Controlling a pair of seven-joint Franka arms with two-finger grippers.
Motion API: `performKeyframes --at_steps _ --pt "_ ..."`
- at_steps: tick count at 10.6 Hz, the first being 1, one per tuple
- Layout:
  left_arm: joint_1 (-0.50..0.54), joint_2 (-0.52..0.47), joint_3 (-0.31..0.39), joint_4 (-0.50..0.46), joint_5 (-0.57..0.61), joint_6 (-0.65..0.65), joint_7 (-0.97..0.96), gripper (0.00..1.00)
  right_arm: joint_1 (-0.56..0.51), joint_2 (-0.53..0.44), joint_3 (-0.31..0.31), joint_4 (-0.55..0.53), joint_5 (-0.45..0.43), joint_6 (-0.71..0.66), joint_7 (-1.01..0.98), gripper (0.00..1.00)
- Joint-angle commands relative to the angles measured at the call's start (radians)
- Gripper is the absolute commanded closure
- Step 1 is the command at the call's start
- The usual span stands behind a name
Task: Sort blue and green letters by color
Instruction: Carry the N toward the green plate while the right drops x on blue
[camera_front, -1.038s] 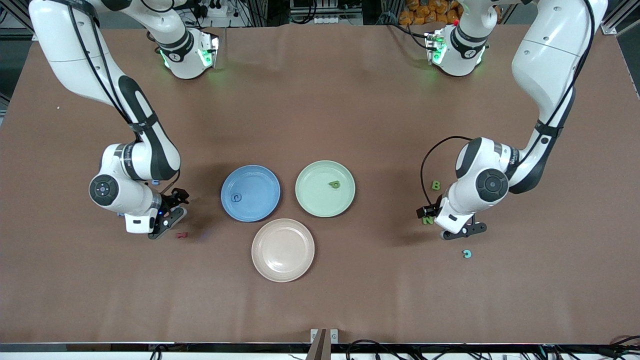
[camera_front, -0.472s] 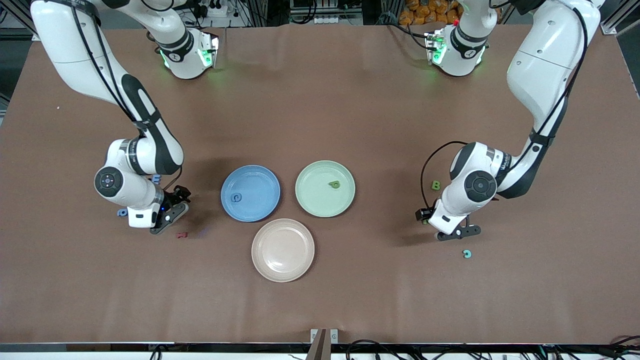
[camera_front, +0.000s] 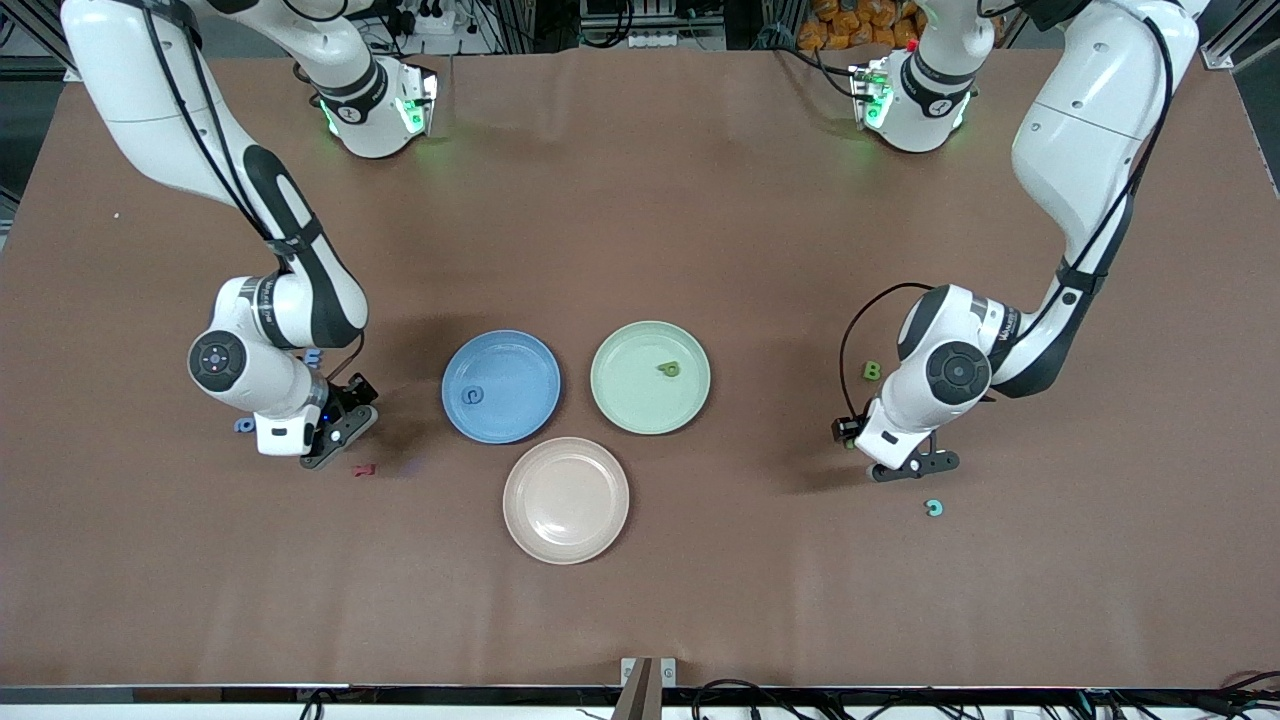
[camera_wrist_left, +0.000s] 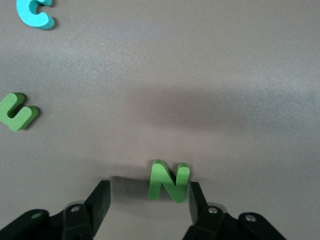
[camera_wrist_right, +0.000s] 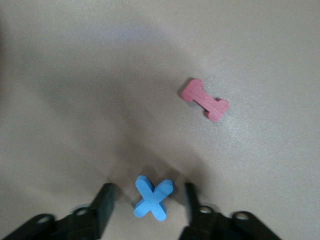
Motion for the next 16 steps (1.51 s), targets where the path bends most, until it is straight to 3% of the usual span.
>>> performKeyframes --at_steps 1,5,7,8,11,12,15,16 --pt "-0.002 0.027 -0.005 0.026 0.033 0.007 -0.035 0.29 -0.010 -0.026 0.006 -0.024 -0.013 0.000 -0.020 1.00" --pt "-0.011 0.036 -0.005 0.026 0.033 0.009 -0.037 0.32 0.004 -0.031 0.008 0.036 -0.011 -0.035 0.012 1.00" --pt "-0.011 0.039 -0.005 0.028 0.033 0.010 -0.037 0.35 0.030 -0.034 0.009 0.137 -0.008 -0.212 0.100 1.00" --pt "-0.011 0.039 -0.005 0.026 0.033 0.012 -0.035 0.47 0.052 -0.037 0.009 0.200 -0.010 -0.319 0.175 1.00" --pt "-0.011 0.041 -0.005 0.028 0.036 0.013 -0.034 1.00 0.134 -0.035 0.014 0.324 0.000 -0.544 0.467 1.00" --pt "-0.011 0.039 -0.005 0.028 0.036 0.013 -0.035 1.00 0.163 -0.035 0.014 0.344 0.007 -0.579 0.574 1.00" --pt "-0.011 0.025 -0.005 0.028 0.039 0.012 -0.035 1.00 0.182 -0.048 0.031 0.357 0.191 -0.592 0.812 1.00" --pt "-0.013 0.010 -0.006 0.028 0.039 0.006 -0.035 1.00 0.194 -0.052 0.031 0.364 0.203 -0.586 0.877 1.00"
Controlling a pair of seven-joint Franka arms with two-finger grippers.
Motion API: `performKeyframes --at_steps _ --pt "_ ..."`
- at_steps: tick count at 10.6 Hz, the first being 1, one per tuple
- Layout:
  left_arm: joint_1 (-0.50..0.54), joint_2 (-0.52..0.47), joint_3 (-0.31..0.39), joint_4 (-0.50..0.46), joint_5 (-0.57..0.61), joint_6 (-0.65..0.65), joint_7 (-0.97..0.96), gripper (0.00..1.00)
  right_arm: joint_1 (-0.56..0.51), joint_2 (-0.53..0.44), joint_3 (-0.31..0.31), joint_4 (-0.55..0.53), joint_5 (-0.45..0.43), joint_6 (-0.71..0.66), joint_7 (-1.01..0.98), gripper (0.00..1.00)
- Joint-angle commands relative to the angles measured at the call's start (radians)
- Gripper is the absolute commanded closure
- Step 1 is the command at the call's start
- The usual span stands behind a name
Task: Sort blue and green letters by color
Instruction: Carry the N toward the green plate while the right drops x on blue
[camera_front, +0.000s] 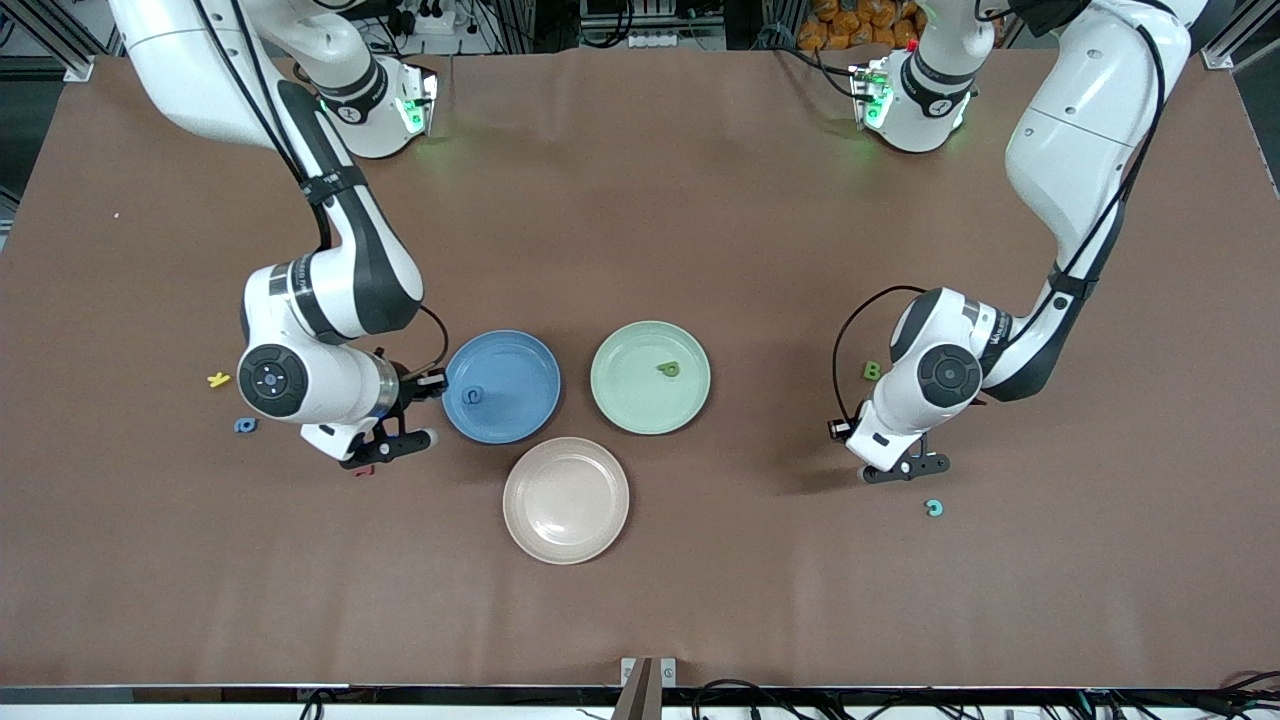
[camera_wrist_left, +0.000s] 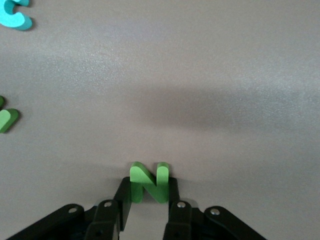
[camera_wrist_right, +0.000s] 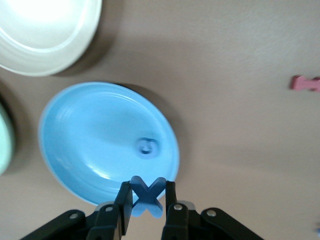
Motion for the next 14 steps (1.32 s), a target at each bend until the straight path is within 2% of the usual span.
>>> performKeyframes --at_steps 1,2,3,4,8,11,13,14 --pt "-0.015 -0.018 -0.005 0.005 0.039 -0.001 -0.037 1.00 0.005 -0.012 0.001 0.034 0.071 -0.009 0.197 0.92" --pt "-0.036 -0.036 -0.009 0.004 0.035 -0.015 -0.062 1.00 0.007 -0.012 0.001 0.041 0.072 -0.008 0.239 0.68" --pt "-0.074 -0.047 -0.011 0.007 0.035 -0.035 -0.122 1.00 0.007 -0.011 0.002 0.041 0.074 -0.005 0.280 0.19" --pt "-0.123 -0.062 -0.011 0.005 0.034 -0.052 -0.185 1.00 0.005 -0.011 0.002 0.041 0.083 0.007 0.316 0.00" --pt "-0.269 -0.118 -0.012 0.022 0.025 -0.073 -0.381 1.00 -0.041 0.000 -0.004 0.033 0.091 0.003 0.276 0.00" --pt "-0.350 -0.127 -0.011 0.057 0.025 -0.073 -0.463 1.00 -0.171 0.015 -0.007 0.007 0.079 0.014 0.000 0.00" --pt "-0.395 -0.127 -0.011 0.071 0.025 -0.073 -0.518 1.00 -0.255 0.019 -0.012 -0.037 0.065 0.088 -0.176 0.00" --pt "-0.401 -0.128 -0.011 0.071 0.026 -0.073 -0.540 1.00 -0.284 0.017 -0.012 -0.053 0.006 0.101 -0.198 0.00"
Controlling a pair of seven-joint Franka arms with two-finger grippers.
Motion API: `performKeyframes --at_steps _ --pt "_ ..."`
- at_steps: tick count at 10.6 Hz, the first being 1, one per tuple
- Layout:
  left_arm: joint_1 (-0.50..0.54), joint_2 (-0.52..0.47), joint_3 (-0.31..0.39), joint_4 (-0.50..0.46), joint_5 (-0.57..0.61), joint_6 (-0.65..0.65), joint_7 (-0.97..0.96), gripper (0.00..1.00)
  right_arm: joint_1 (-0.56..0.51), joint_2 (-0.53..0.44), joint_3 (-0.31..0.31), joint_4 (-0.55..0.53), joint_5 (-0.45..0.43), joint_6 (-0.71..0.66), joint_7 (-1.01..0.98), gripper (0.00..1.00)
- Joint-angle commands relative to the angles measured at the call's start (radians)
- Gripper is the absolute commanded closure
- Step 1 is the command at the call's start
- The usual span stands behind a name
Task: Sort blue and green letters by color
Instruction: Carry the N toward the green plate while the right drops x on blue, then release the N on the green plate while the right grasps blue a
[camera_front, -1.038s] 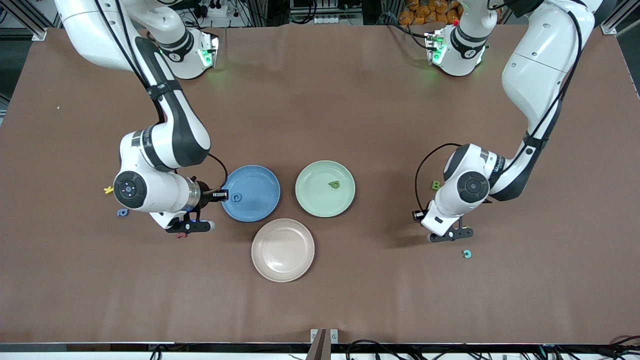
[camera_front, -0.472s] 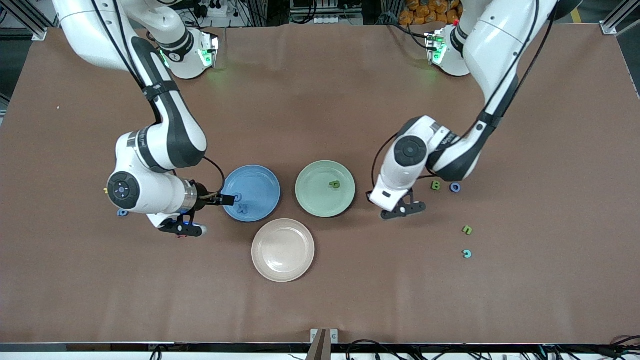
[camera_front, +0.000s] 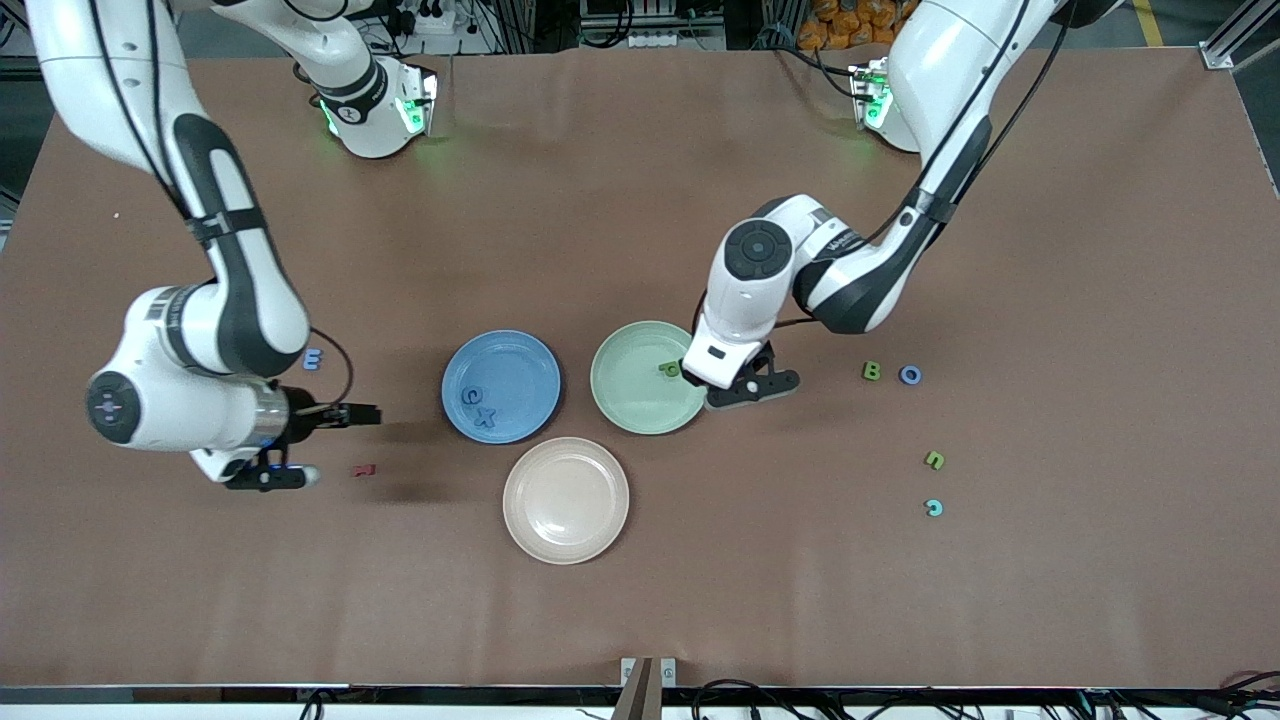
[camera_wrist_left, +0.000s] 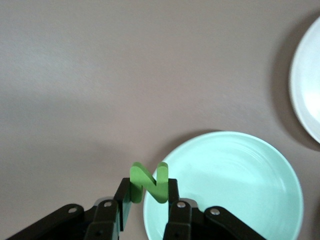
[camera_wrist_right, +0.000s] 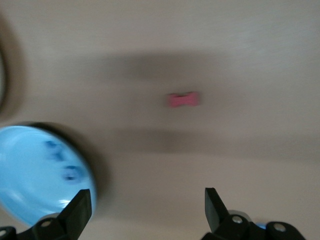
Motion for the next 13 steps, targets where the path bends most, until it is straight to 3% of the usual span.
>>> performKeyframes --at_steps 1,2,4,8,13 --pt "-0.046 -0.012 0.009 0.010 0.018 -0.018 -0.092 1.00 -0.098 -0.005 0.012 -0.050 -0.172 0.053 -0.107 0.00" --pt "-0.062 -0.012 0.009 0.010 0.017 -0.018 -0.124 1.00 -0.138 -0.003 0.012 -0.057 -0.229 0.075 -0.172 0.00" --pt "-0.090 -0.001 0.009 0.036 0.015 -0.018 -0.199 1.00 -0.221 -0.009 0.012 -0.114 -0.243 0.191 -0.376 0.00" --pt "-0.148 0.044 0.009 0.073 0.020 -0.017 -0.282 1.00 -0.298 -0.074 0.012 -0.377 -0.242 0.514 -0.480 0.00" --pt "-0.187 0.131 0.021 0.127 0.029 0.034 -0.274 1.00 -0.294 -0.063 0.014 -0.402 -0.229 0.575 -0.417 0.00"
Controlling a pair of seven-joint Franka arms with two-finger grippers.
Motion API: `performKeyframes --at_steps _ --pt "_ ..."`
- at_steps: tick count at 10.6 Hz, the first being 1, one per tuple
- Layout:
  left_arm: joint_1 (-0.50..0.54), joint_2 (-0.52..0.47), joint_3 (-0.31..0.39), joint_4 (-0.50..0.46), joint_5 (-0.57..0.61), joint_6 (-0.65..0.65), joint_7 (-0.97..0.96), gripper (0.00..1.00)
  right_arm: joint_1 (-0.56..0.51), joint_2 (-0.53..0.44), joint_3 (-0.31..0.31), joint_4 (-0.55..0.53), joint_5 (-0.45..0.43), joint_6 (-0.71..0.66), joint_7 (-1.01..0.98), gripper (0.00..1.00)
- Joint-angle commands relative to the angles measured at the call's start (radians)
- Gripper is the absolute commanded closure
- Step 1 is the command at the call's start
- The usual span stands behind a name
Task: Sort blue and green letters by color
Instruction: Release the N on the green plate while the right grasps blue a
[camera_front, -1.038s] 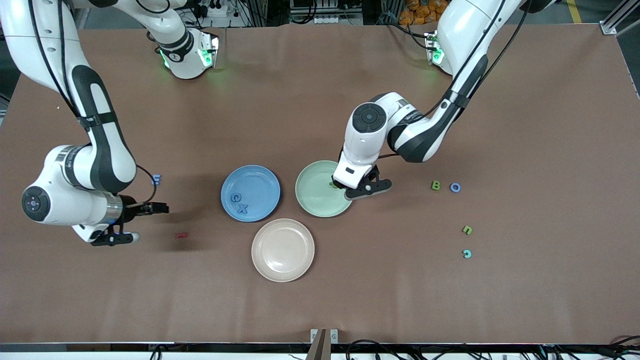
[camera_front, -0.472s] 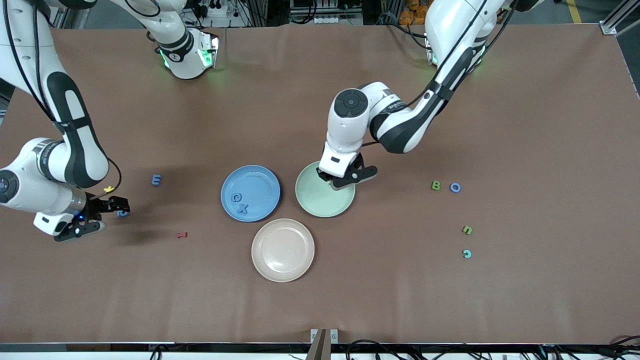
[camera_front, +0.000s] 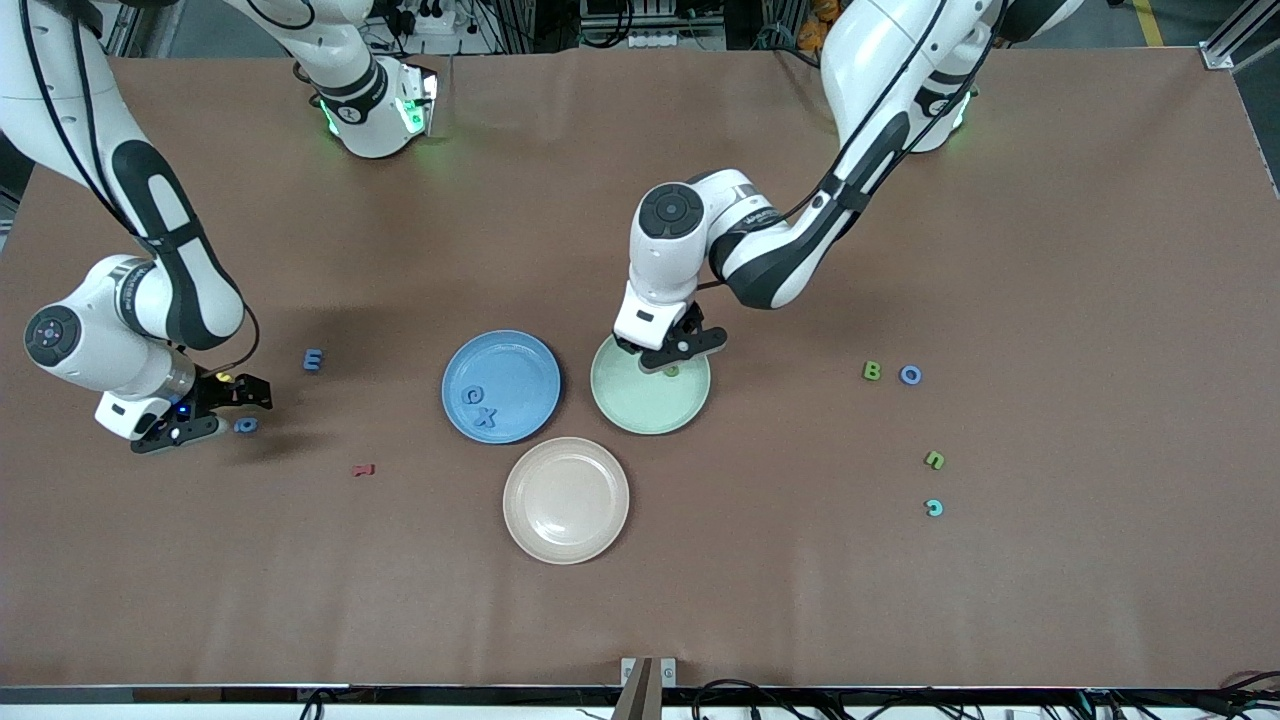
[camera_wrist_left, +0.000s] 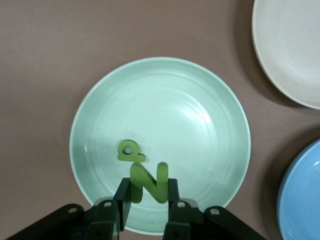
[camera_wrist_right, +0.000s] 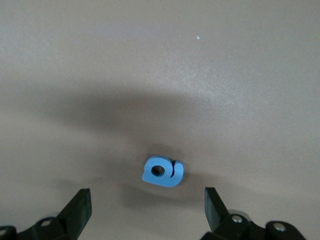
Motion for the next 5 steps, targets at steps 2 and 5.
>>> performKeyframes --at_steps 2,5 --pt "-0.019 0.081 0.014 0.045 0.029 0.066 -0.015 1.00 -0.006 -0.015 0.010 -0.026 -0.005 0.061 0.036 0.00" --pt "-0.008 0.086 0.014 0.045 0.029 0.072 0.030 0.24 0.005 0.023 0.010 -0.001 -0.005 0.075 0.168 0.00"
